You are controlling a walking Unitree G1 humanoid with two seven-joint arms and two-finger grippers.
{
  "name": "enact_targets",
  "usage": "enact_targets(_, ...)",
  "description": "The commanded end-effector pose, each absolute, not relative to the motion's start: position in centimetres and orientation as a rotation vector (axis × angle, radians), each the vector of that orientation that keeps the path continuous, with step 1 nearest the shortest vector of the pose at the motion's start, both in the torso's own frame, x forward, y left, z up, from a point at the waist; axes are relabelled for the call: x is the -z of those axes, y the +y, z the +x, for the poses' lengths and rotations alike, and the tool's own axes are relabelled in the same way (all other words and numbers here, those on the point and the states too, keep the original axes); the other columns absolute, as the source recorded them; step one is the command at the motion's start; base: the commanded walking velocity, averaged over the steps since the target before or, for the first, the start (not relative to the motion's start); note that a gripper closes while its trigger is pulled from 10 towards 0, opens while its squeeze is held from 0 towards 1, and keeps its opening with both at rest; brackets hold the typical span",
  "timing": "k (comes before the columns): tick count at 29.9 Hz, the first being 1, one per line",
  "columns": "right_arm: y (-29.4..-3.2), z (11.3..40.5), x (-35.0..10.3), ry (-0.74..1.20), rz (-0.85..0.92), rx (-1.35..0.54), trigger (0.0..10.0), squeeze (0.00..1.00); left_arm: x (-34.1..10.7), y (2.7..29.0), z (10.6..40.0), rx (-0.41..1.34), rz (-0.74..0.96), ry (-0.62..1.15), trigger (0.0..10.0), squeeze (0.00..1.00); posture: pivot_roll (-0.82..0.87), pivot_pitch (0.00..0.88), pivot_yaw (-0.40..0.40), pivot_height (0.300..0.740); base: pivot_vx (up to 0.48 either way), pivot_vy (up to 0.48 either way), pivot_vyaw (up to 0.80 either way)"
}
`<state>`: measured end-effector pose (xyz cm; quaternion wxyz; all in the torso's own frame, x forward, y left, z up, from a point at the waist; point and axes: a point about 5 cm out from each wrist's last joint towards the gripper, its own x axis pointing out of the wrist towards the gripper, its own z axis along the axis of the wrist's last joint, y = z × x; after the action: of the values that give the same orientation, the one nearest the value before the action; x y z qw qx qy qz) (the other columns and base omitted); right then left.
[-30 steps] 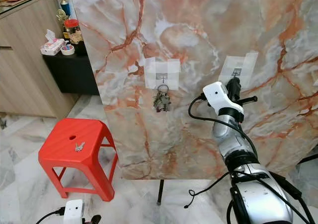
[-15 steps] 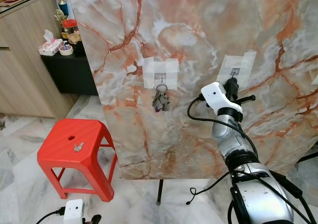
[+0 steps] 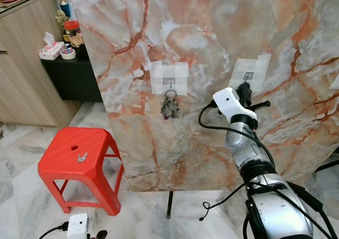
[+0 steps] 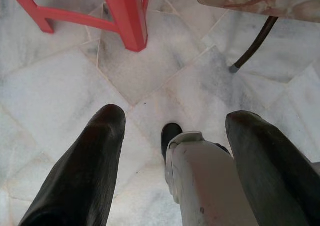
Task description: Hang keys on a hook
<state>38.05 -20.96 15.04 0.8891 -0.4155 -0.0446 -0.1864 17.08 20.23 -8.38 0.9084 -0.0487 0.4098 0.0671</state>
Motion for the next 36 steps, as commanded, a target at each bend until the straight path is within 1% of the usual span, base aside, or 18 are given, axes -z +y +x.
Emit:
enact_targets(1, -20.5, 38.3, -15.3, -0.094, -0.851, 0.364, 10.0, 1.00, 8.6, 19.9, 16.9, -0.137, -0.101, 0.871, 10.0, 0.00, 0.01, 0.000, -0.005, 0.706, 0.000, 0.000, 0.00)
enact_targets(8, -20.5, 38.3, -15.3, -0.102, -0.846, 0.364, 10.0, 1.00, 8.6, 19.0, 17.2, -0.127, -0.103, 0.867, 10.0, 0.00, 0.01, 0.000, -0.004, 0.706, 0.000, 0.000, 0.00)
enact_targets(11, -20.3, 38.2, -15.5, -0.133, -0.810, 0.369, 10.0, 1.00, 8.5, 19.0, 17.4, -0.126, -0.103, 0.856, 10.0, 0.00, 0.01, 0.000, -0.006, 0.706, 0.000, 0.000, 0.00)
enact_targets(12, -20.2, 38.2, -15.6, -0.141, -0.800, 0.369, 10.0, 0.94, 8.5, 19.1, 17.4, -0.126, -0.103, 0.854, 10.0, 0.00, 0.01, 0.000, -0.006, 0.706, 0.000, 0.000, 0.00)
enact_targets(13, -20.1, 38.2, -15.7, -0.162, -0.774, 0.372, 10.0, 0.18, 8.4, 19.2, 17.4, -0.126, -0.102, 0.850, 10.0, 0.00, 0.01, 0.000, -0.006, 0.706, 0.000, 0.000, 0.00)
enact_targets(14, -20.1, 38.2, -15.8, -0.168, -0.764, 0.374, 10.0, 0.18, 8.4, 19.2, 17.4, -0.126, -0.102, 0.849, 10.0, 0.00, 0.01, 0.000, -0.006, 0.706, 0.000, 0.000, 0.00)
enact_targets(15, -20.1, 38.1, -15.8, -0.175, -0.751, 0.377, 10.0, 0.00, 8.4, 19.3, 17.3, -0.126, -0.102, 0.848, 10.0, 0.00, 0.01, 0.000, -0.006, 0.706, 0.000, 0.000, 0.00)
enact_targets(18, -20.0, 37.9, -15.7, -0.190, -0.683, 0.372, 10.0, 0.00, 8.4, 19.6, 17.2, -0.128, -0.101, 0.848, 10.0, 0.00, 0.01, 0.000, -0.006, 0.706, 0.000, 0.000, 0.00)
enact_targets(20, -19.5, 37.4, -15.0, -0.206, -0.620, 0.323, 10.0, 0.00, 8.5, 19.9, 17.0, -0.131, -0.100, 0.850, 10.0, 0.00, 0.01, 0.000, -0.006, 0.706, 0.000, 0.000, 0.00)
enact_targets(23, -18.9, 37.0, -14.3, -0.212, -0.616, 0.273, 10.0, 0.00, 8.5, 20.1, 17.0, -0.132, -0.099, 0.851, 10.0, 0.00, 0.01, 0.000, -0.006, 0.706, 0.000, 0.000, 0.00)
enact_targets(28, -18.1, 35.1, -10.7, -0.128, -0.515, 0.179, 10.0, 0.00, 8.6, 20.2, 16.7, -0.136, -0.096, 0.864, 10.0, 0.00, 0.00, 0.000, -0.010, 0.706, 0.000, 0.000, 0.00)
enact_targets(30, -18.2, 34.1, -8.5, -0.024, -0.441, 0.170, 10.0, 0.00, 8.6, 20.2, 16.8, -0.136, -0.094, 0.869, 10.0, 0.00, 0.00, 0.000, -0.010, 0.706, 0.000, 0.000, 0.00)
enact_targets(31, -18.2, 33.5, -6.8, 0.074, -0.379, 0.157, 10.0, 0.00, 8.6, 20.1, 16.8, -0.136, -0.092, 0.872, 10.0, 0.00, 0.00, 0.000, -0.010, 0.706, 0.000, 0.000, 0.00)
enact_targets(32, -18.1, 32.6, -4.8, 0.197, -0.313, 0.135, 10.0, 0.00, 8.6, 20.0, 16.8, -0.135, -0.090, 0.875, 10.0, 0.00, 0.00, 0.000, -0.010, 0.706, 0.000, 0.000, 0.00)
enact_targets(33, -18.3, 30.8, -1.8, 0.373, -0.213, 0.148, 10.0, 0.00, 8.6, 19.8, 16.9, -0.132, -0.084, 0.879, 10.0, 0.00, 0.00, 0.000, -0.010, 0.706, 0.000, 0.000, 0.00)
enact_targets(36, -18.6, 29.1, 0.4, 0.502, -0.138, 0.178, 10.0, 0.00, 8.6, 19.7, 17.0, -0.130, -0.081, 0.880, 10.0, 0.00, 0.00, 0.000, -0.009, 0.706, 0.000, 0.000, 0.00)
